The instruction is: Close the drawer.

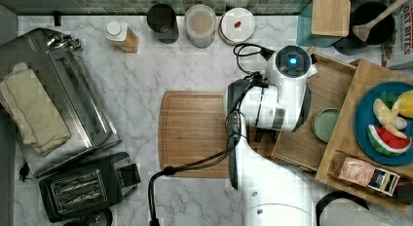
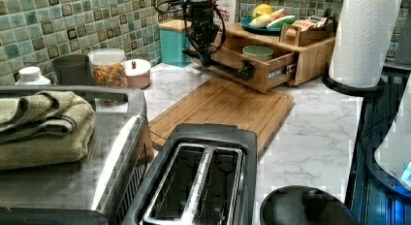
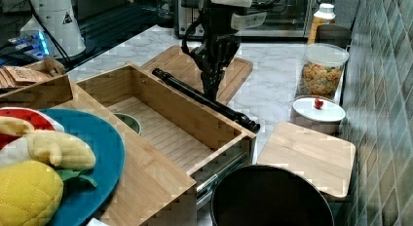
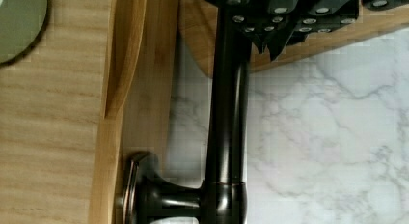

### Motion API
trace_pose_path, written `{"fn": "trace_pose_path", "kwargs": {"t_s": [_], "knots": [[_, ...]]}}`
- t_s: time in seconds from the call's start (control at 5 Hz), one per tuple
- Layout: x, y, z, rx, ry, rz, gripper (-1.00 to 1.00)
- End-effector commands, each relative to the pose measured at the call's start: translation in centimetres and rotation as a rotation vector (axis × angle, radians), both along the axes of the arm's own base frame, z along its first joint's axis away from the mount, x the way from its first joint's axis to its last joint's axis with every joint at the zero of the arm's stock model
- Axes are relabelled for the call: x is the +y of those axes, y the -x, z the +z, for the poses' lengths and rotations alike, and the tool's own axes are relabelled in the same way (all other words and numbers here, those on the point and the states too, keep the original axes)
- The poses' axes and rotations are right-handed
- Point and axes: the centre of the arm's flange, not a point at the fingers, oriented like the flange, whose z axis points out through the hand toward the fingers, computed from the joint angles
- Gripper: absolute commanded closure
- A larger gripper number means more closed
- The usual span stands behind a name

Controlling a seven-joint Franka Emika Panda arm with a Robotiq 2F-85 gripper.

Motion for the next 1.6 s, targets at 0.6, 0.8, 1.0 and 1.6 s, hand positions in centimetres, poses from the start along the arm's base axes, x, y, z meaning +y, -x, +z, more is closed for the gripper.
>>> {"fn": "trace_pose_path", "kwargs": {"t_s": [0.6, 0.8, 1.0, 1.6], "knots": [[-29.5, 11.8, 0.3, 0.113, 0.203, -0.156, 1.00], [-29.5, 11.8, 0.3, 0.112, 0.203, -0.157, 1.00], [-29.5, 11.8, 0.3, 0.113, 0.203, -0.156, 1.00], [-29.5, 11.8, 0.3, 0.113, 0.203, -0.157, 1.00]]}}
